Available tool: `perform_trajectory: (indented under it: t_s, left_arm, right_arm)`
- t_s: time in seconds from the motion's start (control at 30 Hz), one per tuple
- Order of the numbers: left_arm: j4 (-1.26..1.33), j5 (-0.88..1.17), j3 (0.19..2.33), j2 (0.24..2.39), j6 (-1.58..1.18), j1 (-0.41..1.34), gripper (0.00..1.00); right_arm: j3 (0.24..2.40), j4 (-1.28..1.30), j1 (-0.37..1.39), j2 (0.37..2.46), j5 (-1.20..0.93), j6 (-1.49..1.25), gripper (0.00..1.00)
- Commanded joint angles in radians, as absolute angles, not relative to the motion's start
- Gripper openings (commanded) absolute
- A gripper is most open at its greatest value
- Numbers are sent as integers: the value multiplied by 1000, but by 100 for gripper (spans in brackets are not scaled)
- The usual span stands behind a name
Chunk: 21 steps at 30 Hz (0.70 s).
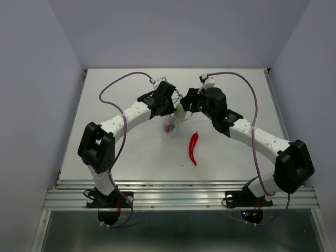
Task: Place the food in the zip-top bag and seal the zipper
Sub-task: Place the food into the zip-top bag
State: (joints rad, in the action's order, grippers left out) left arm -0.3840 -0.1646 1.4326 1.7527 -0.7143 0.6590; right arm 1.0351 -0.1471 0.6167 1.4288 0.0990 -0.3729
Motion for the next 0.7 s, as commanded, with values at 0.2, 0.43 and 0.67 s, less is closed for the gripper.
perform_trajectory:
  t_s: [0.2, 0.43, 0.67]
  left_arm:
    - [-351, -161, 1433, 1686, -695, 657, 0]
    - [-336, -150, 1431, 1680, -686, 658, 0]
    - [-316, -129, 1422, 1677, -673, 658, 0]
  right_arm:
    - [1166, -16, 624, 1531, 109, -371, 19]
    - [1155, -3, 624, 1552, 86, -367, 17]
    - [1180, -9, 624, 1600, 31, -362, 1]
